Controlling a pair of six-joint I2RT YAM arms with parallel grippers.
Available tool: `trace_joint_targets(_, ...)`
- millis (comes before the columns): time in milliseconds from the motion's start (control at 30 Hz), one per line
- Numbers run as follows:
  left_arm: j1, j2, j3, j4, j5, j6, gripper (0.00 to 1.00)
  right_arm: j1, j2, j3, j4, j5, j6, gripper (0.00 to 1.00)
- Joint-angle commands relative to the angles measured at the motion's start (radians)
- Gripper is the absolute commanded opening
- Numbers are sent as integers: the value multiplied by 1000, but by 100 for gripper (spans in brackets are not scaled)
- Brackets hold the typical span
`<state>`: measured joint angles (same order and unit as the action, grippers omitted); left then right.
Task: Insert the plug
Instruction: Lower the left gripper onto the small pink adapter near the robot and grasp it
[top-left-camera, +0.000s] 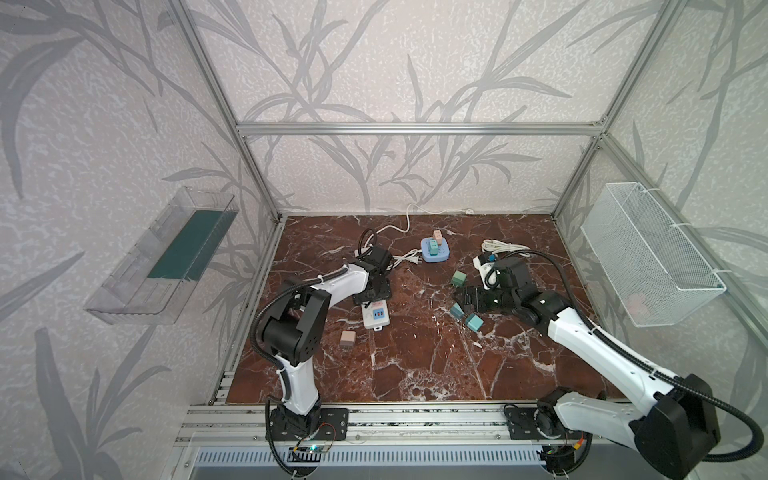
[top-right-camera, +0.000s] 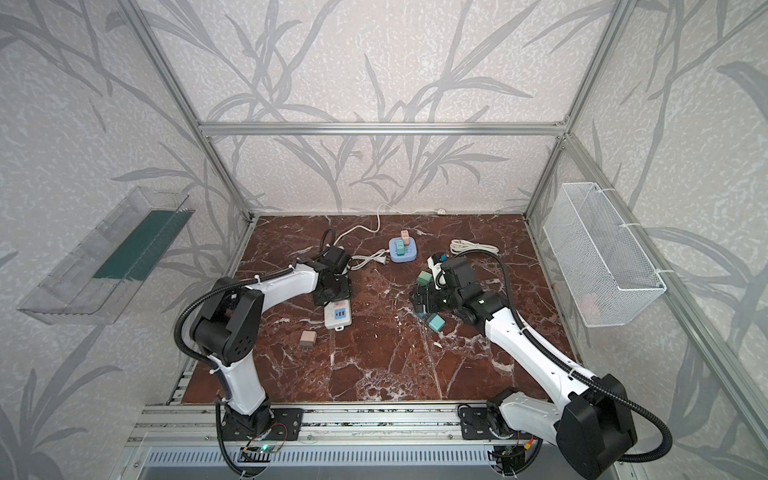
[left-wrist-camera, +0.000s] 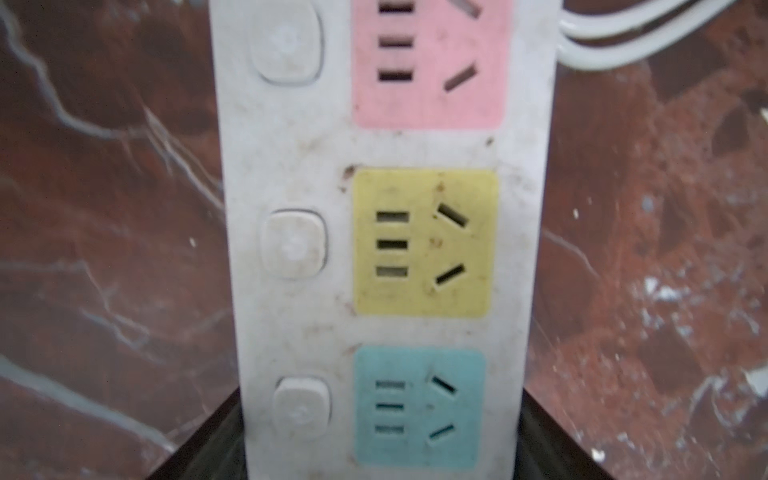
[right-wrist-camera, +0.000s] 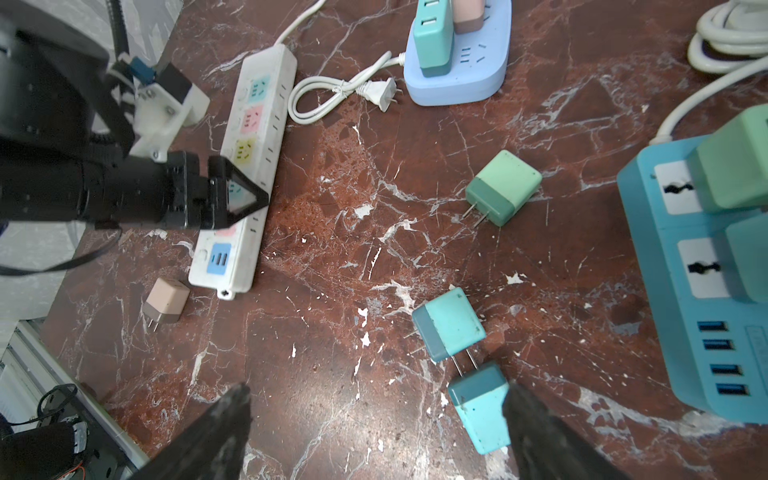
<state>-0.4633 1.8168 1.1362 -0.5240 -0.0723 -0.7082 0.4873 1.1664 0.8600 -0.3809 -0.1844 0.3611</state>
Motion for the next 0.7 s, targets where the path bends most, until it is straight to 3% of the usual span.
trace_joint_targets(0,-49,-59,-73,33,-15,-177,63,6,-40,-21,-18,-7,-13,93)
trace_joint_targets(267,-151,-164,-204,36,-118,-278,62,4,-106,-75,-18,-4,-14,93)
trace_joint_targets(400,-172,-187,-245,32,-126,-270,64,5,-120,-95,-25,2,-14,93)
trace_joint_targets(633,-207,-263,-223,28,-63,-120,80,4,-106,-142,-42,35,-18,94)
trace_joint_targets(667,-210,-292,-221,29,-49,-98,88,4,-101,-146,-44,31,-19,94)
